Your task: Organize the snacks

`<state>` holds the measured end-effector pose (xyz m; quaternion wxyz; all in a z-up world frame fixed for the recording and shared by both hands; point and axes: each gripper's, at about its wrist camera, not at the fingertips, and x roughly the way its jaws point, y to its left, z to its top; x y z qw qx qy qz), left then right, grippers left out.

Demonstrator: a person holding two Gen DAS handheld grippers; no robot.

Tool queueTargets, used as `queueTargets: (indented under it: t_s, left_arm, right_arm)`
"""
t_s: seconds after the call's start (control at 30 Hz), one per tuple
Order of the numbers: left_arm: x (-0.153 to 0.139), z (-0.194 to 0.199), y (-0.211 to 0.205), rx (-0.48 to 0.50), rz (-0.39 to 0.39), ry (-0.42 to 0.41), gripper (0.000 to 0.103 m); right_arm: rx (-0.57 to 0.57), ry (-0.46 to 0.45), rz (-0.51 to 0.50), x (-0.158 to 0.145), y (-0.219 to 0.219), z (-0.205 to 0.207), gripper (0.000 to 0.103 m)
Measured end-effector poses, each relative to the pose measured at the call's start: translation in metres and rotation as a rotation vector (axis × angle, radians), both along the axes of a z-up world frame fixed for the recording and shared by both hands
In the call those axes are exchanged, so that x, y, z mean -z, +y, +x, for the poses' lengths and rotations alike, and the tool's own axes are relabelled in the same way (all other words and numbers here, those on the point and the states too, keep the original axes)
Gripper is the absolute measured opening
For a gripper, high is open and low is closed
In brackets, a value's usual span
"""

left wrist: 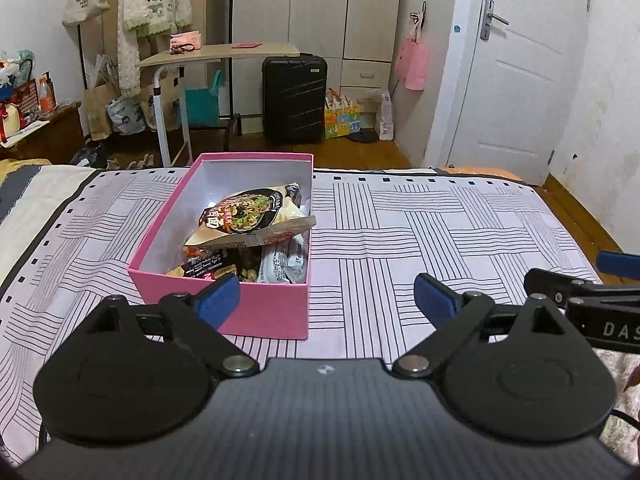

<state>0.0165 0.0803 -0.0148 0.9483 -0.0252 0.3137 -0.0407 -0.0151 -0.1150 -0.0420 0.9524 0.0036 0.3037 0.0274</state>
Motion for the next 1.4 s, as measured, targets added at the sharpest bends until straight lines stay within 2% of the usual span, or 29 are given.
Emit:
queueTargets:
  t_s: [0.13,0.37,0.6,0.8,1.4]
  left_arm:
    - [-0.001,-0.003,0.001,0.001,0.006,-0.002,0.095]
    - [-0.004,-0.010,-0.001,0.010,0.003,-0.014,0.095]
    - [-0.005,-0.012,-0.005,-0.011,0.050,0.020,0.095]
    - [-0.004,-0.016,-0.008,-0.020,0.071,-0.002,0.095]
    - [0.000,-0.017,-0.008,-0.047,0.078,-0.007,0.095]
  right_arm:
    - [-0.009,-0.006,-0.029,-0.005,0.006,-0.008,0.097]
    - [0.000,-0.001,-0.016,-0.005,0.006,-0.010,0.097]
    - [0.013,0.000,-0.014,-0.005,0.003,-0.012,0.097]
    - [0.019,-0.003,-0.005,-0.006,0.005,-0.014,0.097]
    - [0.028,0.019,-0.009,-0.002,0.005,-0.011,0.097]
